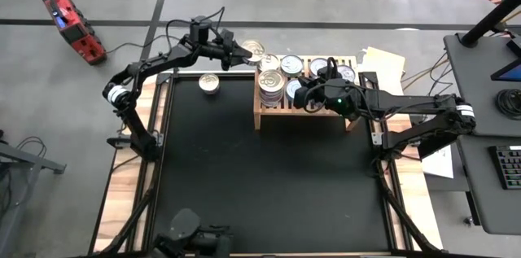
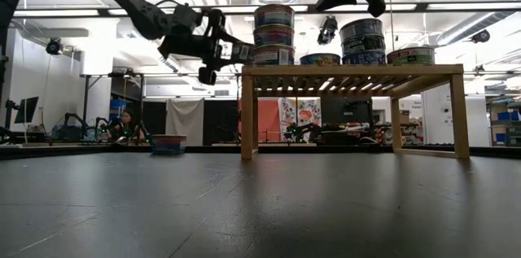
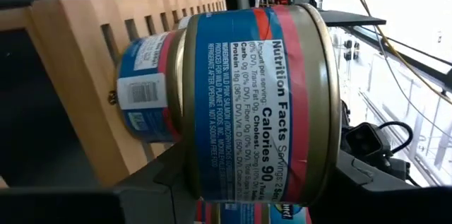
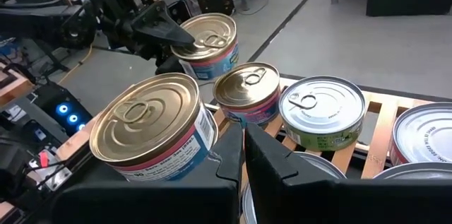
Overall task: Stack canned seafood by type on shelf
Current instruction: Stack the blue-pink tuna can on top of the blue-pink tuna can on the shelf
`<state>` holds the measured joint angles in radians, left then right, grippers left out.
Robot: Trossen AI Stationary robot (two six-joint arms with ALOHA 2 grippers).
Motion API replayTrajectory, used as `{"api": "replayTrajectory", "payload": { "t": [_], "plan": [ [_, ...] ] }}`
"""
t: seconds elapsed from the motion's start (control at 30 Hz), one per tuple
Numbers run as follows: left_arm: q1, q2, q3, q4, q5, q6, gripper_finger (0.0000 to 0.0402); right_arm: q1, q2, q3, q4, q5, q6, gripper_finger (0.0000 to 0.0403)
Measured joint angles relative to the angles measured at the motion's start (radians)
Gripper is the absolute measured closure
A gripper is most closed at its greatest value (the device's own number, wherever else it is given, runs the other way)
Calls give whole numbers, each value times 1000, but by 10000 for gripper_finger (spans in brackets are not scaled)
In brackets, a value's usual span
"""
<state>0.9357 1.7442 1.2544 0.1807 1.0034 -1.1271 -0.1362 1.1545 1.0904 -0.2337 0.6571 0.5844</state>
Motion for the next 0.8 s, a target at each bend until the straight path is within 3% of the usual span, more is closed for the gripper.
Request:
{"api": "replayTrajectory", "payload": {
  "t": [0.53, 0.7, 0.8],
  "plan": [
    [-6, 10, -11, -1, 19, -8, 227, -2, 0, 0, -1, 26, 7, 394],
    [-7, 10, -11, 1, 29, -11, 199, -2, 0, 0, -1, 26, 7, 394],
    [-8, 10, -11, 2, 29, -11, 205, -2, 0, 0, -2, 31, 7, 394]
  ]
}}
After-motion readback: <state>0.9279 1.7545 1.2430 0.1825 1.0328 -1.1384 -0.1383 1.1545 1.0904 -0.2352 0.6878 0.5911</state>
